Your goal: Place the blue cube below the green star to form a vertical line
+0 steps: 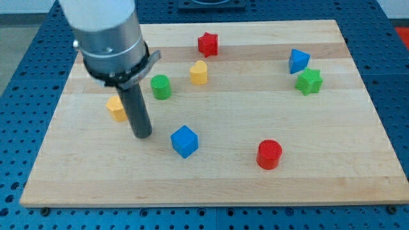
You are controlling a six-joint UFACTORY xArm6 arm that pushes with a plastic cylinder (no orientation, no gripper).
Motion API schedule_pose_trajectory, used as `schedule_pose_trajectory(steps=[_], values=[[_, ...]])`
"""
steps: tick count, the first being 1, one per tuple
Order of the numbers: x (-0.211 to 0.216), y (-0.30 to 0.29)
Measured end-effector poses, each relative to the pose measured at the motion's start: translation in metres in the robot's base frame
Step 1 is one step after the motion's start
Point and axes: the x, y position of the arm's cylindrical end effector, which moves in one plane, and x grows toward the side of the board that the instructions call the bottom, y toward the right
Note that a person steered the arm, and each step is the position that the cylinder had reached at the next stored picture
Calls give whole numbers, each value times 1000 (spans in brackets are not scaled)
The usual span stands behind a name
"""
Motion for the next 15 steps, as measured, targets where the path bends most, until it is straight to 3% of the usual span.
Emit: schedule_pose_trajectory(steps=[1,9,11,14,15], values=[[36,17],[-24,201],[7,202],[-54,275],[-51,257]])
